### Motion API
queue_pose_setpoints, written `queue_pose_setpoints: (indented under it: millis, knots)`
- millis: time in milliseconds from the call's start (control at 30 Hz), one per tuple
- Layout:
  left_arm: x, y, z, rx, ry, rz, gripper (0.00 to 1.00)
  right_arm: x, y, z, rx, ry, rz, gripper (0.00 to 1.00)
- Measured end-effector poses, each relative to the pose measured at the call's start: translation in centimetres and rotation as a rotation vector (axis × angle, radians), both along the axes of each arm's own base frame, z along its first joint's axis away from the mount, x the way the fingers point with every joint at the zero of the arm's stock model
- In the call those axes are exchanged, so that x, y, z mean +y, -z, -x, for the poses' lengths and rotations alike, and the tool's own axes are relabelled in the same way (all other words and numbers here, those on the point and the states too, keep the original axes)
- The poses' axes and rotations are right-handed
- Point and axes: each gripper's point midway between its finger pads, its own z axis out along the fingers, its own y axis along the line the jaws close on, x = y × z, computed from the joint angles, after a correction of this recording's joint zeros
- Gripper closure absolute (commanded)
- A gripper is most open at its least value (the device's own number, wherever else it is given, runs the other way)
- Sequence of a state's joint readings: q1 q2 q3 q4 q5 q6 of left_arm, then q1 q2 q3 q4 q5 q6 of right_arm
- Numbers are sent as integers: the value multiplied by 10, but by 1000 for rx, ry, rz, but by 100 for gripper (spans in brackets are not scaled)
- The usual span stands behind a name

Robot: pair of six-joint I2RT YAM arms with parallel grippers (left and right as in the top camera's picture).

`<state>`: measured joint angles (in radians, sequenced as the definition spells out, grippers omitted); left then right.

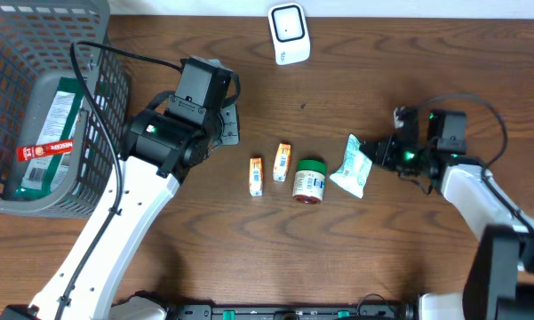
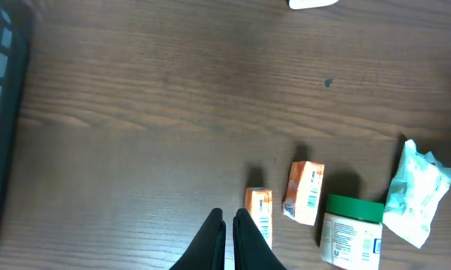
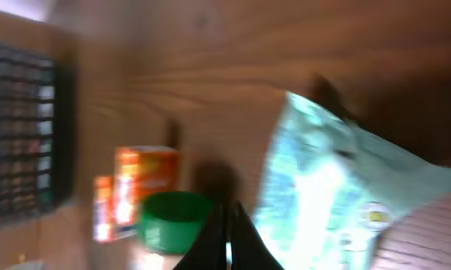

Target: Scan the item barcode

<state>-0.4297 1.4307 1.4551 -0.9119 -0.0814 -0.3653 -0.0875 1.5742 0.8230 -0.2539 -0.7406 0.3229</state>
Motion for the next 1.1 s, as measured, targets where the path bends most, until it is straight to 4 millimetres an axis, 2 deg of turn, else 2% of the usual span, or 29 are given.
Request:
queue_pose_setpoints:
  millis: [67, 167, 333, 533, 667, 833, 967, 1033, 1100]
  knots:
    - [0, 0, 0, 2, 0, -1, 92, 4, -11, 7, 5, -16, -20, 99]
    - [0, 1, 1, 4, 0, -2, 92, 12, -8, 20, 48, -49, -20, 99]
    - [0, 1, 1, 4, 0, -2, 92, 20, 18, 31, 70, -81, 117, 99]
    - [0, 1, 1, 4, 0, -3, 92, 26, 54, 33, 56, -100, 267, 98]
    - [1, 1, 1, 7, 0, -4, 92, 30, 77, 34, 84, -117, 307, 99]
    - [1, 2, 2, 13, 0, -6, 92, 31, 77, 33, 92, -119, 299, 98]
    - [2, 3, 4, 21, 0, -10, 92, 23, 68, 33, 130, -101, 264, 93]
    - [2, 3, 4, 22, 0, -11, 92, 15, 54, 27, 116, -78, 237, 92]
    - [2, 3, 4, 22, 0, -11, 92, 8, 31, 17, 63, -50, 205, 92]
